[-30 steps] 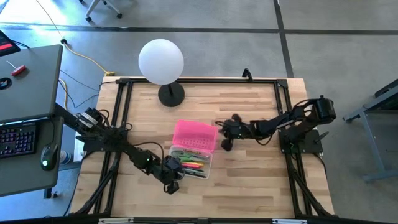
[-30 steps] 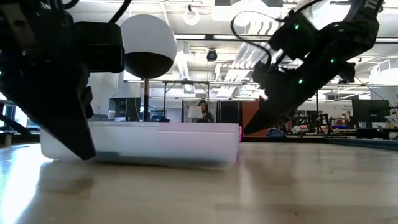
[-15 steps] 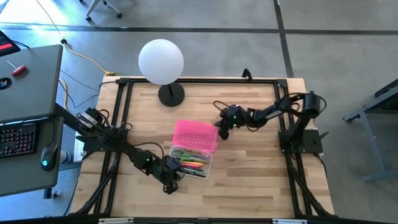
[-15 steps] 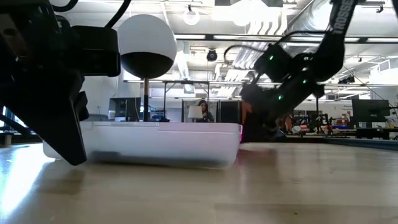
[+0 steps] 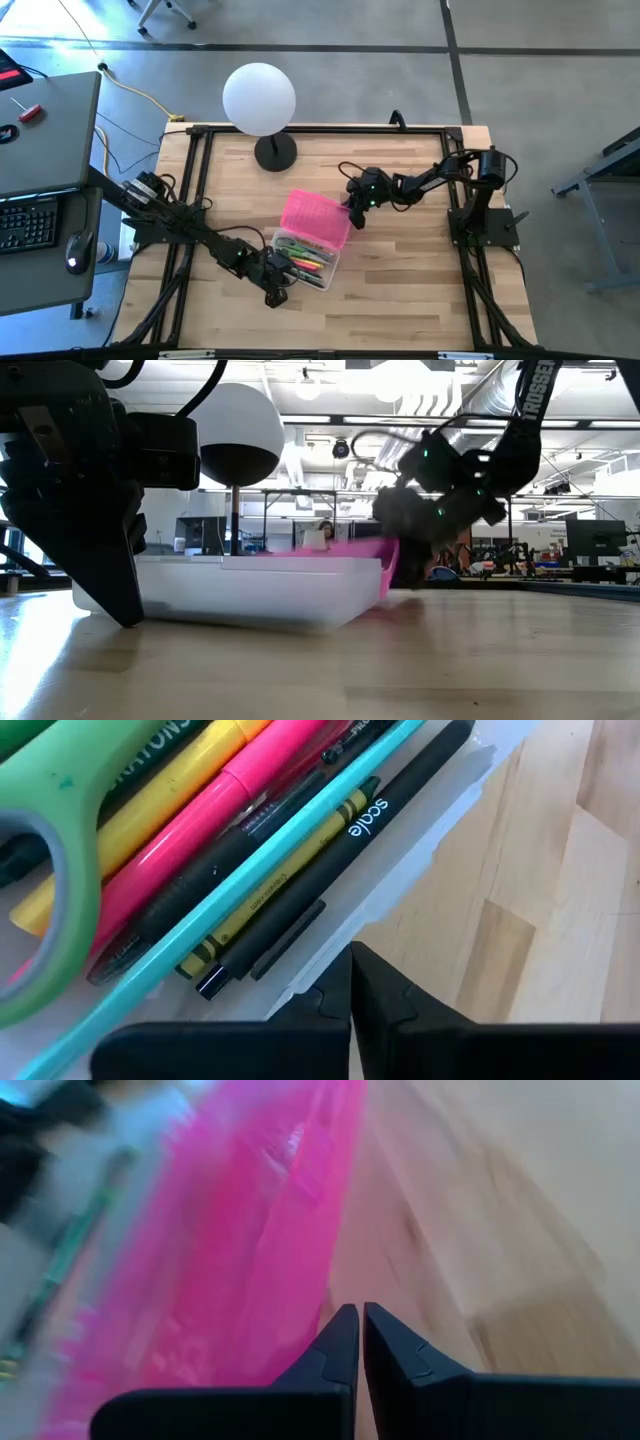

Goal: Pick & place school supplies into a supply box
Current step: Close the pink supply box

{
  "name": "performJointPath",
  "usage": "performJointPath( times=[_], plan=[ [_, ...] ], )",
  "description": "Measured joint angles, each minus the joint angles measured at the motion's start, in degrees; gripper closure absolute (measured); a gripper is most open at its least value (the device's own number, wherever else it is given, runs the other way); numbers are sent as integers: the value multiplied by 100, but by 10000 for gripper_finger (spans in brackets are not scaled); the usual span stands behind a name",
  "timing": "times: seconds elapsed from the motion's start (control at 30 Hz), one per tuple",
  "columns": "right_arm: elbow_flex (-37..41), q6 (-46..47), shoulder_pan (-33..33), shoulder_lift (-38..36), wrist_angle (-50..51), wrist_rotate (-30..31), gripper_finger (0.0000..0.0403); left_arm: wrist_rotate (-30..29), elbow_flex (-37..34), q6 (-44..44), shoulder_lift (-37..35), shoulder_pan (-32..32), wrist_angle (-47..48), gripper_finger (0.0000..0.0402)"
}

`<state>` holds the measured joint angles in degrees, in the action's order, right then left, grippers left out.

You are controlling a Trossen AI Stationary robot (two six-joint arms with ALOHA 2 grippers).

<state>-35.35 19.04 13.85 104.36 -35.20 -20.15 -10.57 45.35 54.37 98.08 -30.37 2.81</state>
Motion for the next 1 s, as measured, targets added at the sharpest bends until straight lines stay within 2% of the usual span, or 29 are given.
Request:
performJointPath(
  times=[0.13,0.33,0.47,0.6,0.73,0.87,1.0],
  plan=[
    [-17,-306,-27,-245,-152,-215,403,-20,-1,-7,0,-8,2,362],
    [-26,-449,-345,-308,-453,-408,403,-73,-3,-5,0,-8,10,391],
    [-21,-546,-757,-289,-404,-240,403,-397,-14,-9,11,-1,15,371],
    [-61,-604,-1164,-293,-704,251,403,-671,-20,-11,15,-7,43,355],
    [-246,-804,-1450,-300,-467,685,403,-1004,-26,-33,16,14,58,376],
    [-400,-834,-1550,-321,-325,977,403,-979,-27,-8,-11,2,74,391],
    [-476,-1052,-1533,-511,152,1473,403,-909,96,25,-11,4,35,367]
  ],
)
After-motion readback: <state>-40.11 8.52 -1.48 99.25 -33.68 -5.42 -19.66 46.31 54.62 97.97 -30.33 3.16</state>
